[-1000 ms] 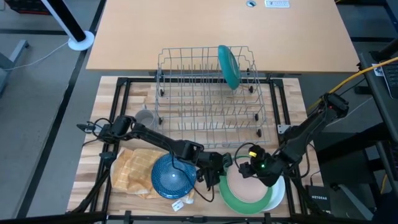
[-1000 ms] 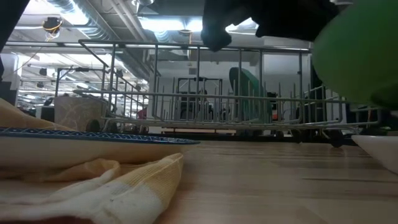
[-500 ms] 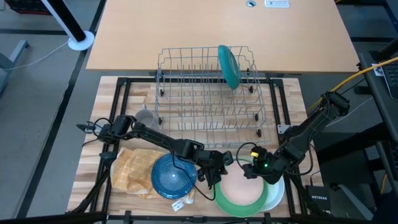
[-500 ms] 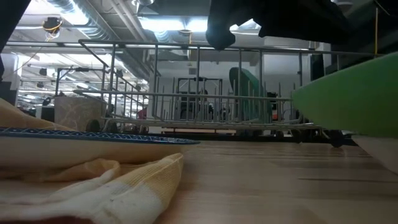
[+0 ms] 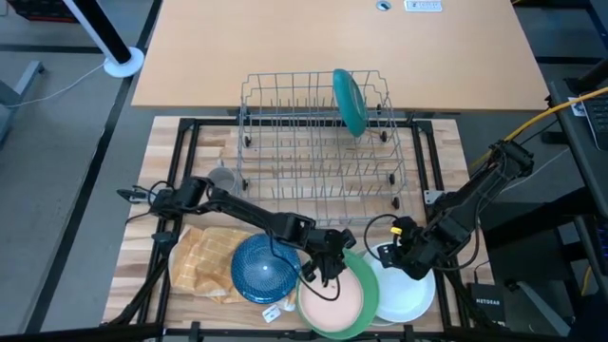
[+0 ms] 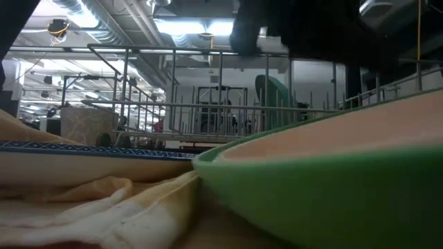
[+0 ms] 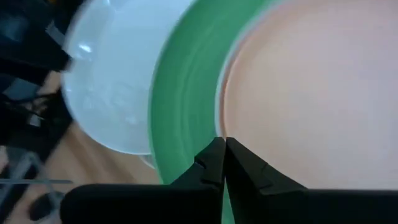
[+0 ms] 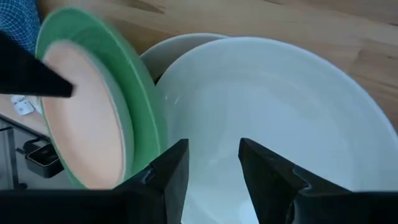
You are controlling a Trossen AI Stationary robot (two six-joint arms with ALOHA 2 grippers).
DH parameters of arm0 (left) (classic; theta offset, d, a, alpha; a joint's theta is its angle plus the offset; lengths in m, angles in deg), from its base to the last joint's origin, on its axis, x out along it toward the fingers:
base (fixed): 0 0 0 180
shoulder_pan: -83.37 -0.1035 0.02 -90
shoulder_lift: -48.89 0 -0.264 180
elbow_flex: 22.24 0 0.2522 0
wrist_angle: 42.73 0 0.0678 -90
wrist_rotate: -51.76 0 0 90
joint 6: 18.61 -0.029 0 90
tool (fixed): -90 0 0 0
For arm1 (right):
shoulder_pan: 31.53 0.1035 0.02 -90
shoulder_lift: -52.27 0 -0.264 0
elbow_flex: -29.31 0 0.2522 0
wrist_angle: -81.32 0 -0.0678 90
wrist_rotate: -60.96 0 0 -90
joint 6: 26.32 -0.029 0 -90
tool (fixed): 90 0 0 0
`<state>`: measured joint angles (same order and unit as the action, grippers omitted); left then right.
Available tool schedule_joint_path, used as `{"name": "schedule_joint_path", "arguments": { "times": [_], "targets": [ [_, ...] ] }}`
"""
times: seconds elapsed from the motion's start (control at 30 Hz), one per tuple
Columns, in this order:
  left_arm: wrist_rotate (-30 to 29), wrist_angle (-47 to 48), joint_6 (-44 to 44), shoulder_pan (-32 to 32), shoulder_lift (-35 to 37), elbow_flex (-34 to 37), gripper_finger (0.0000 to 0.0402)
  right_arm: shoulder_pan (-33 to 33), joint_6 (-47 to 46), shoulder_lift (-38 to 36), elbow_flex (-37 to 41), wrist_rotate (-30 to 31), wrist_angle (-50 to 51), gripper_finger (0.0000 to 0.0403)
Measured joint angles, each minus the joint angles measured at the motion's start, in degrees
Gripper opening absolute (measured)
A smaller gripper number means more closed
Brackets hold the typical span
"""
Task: Sort dishes
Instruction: Move the stacked plates to the bottom left of the table
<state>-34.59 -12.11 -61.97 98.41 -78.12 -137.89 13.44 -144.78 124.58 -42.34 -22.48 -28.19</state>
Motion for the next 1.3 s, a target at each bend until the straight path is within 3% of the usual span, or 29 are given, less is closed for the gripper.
{"name": "schedule_joint_path", "arguments": {
  "times": [0.43, 0.63, 0.73, 0.93, 1.07, 1.3],
  "targets": [
    [-4.4, 2.6, -0.5, -0.7, -3.4, 0.1, 0.0004, 0.0, 2.0, 0.6, 0.0, 4.0, -4.3, 0.0152],
    [-13.5, 2.3, -0.6, -1.2, -2.5, 0.1, 0.0004, 0.0, 4.7, 0.6, 0.0, 7.5, -7.4, 0.0152],
    [-15.1, 2.3, -0.3, -1.2, 0.1, 0.1, 0.0004, 0.0, 8.4, 0.6, 0.0, 9.0, -10.4, 0.0152],
    [-14.1, 4.5, 0.7, -1.2, 4.1, 0.0, 0.0004, 0.0, 14.1, 1.3, 0.0, 13.2, -17.1, 0.0152],
    [-11.0, 9.0, 5.9, -1.1, 6.0, 0.0, 0.0004, 0.0, 14.2, 2.9, 0.0, 13.2, -21.1, 0.0152],
    [-1.0, 18.7, 18.4, -0.1, 6.7, 0.0, 0.0004, 0.0, 13.6, 7.3, 0.0, 6.4, -27.3, 0.0152]
  ]
}}
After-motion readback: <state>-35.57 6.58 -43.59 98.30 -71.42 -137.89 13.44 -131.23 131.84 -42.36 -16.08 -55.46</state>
